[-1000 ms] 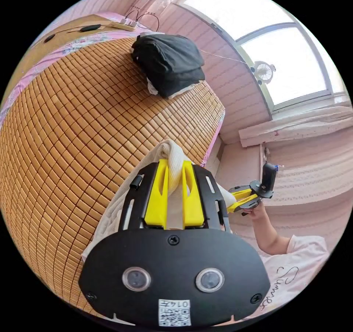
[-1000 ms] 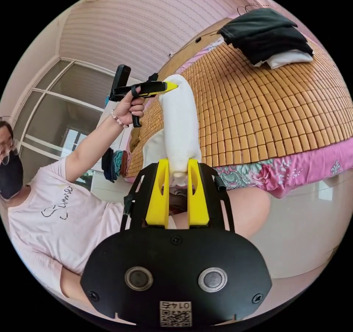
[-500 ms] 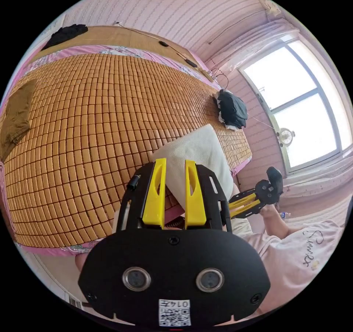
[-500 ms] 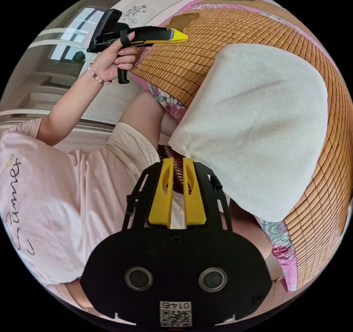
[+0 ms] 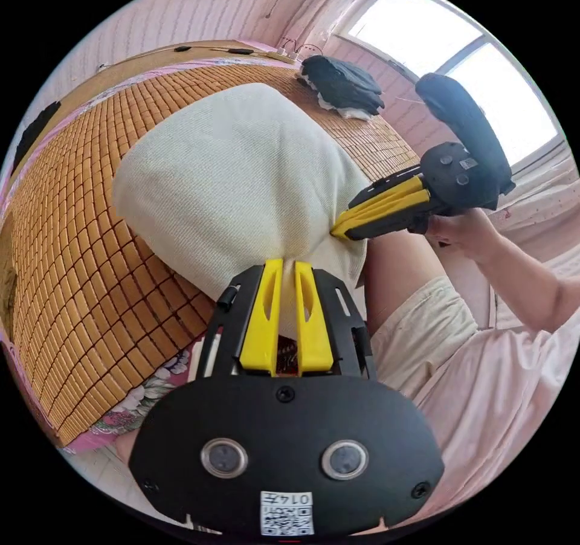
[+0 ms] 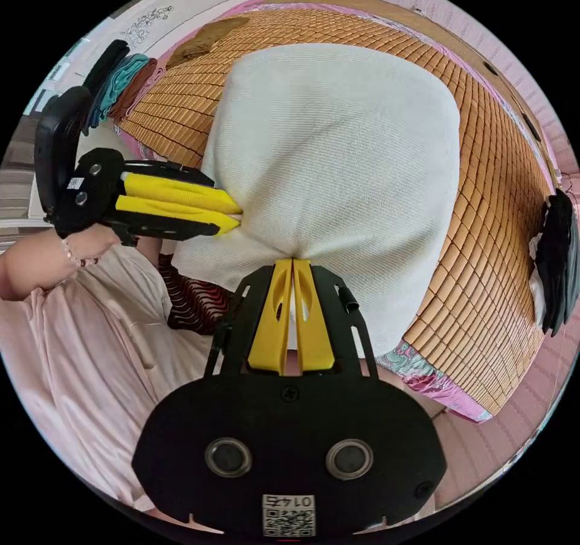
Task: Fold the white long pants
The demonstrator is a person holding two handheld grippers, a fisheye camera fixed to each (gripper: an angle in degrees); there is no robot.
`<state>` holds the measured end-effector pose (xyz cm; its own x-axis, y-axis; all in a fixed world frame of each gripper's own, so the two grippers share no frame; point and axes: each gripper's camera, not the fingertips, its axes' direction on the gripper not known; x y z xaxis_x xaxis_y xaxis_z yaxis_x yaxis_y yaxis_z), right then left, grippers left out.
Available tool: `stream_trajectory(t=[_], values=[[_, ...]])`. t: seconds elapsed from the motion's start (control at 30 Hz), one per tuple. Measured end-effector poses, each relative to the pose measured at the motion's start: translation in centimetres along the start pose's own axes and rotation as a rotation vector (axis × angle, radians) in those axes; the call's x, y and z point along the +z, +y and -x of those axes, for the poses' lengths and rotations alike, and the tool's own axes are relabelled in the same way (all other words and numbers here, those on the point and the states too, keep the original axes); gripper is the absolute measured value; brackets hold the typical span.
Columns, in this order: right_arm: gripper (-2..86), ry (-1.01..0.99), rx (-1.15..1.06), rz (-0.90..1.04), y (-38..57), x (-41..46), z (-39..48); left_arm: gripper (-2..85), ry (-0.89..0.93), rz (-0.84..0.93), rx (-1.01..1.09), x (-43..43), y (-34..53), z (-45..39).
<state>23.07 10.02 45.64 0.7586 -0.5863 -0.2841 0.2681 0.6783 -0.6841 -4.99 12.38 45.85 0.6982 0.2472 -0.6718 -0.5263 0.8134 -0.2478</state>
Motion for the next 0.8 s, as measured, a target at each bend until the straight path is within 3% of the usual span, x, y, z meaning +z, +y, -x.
stream_trajectory(t=[0.1, 0.3, 0.43, 0.53, 0.67, 0.8], values=[[-0.4, -0.102, 0.039, 0.029, -0.1, -1.9, -0.5, 2.8, 0.064, -0.029, -0.082, -0.7, 0.3, 0.8], [-0.5, 0.08, -0.08, 0.037, 1.0, -4.6, 3.8, -0.5, 0.135, -0.127, -0.133, -3.4, 2.9, 1.1], [-0.6, 0.13, -0.052, 0.022, 0.9, -0.9, 4.5, -0.9, 0.076, 0.029, -0.06, 0.1, 2.3, 1.1], [-0.5, 0.094, -0.077, 0.078, 0.7, -3.3, 5.2, -1.0, 0.157, 0.016, -0.126, -0.7, 2.4, 2.6], [-0.4, 0.101, -0.165, -0.065, -0.5, -8.6, 6.7, -1.0, 0.153, -0.043, -0.005, -4.5, 3.3, 1.4], [-0.4, 0.232, -0.179, -0.05, -4.8, -6.3, 6.8, -1.0, 0.051, 0.01, 0.121, -3.6, 3.9, -0.2]])
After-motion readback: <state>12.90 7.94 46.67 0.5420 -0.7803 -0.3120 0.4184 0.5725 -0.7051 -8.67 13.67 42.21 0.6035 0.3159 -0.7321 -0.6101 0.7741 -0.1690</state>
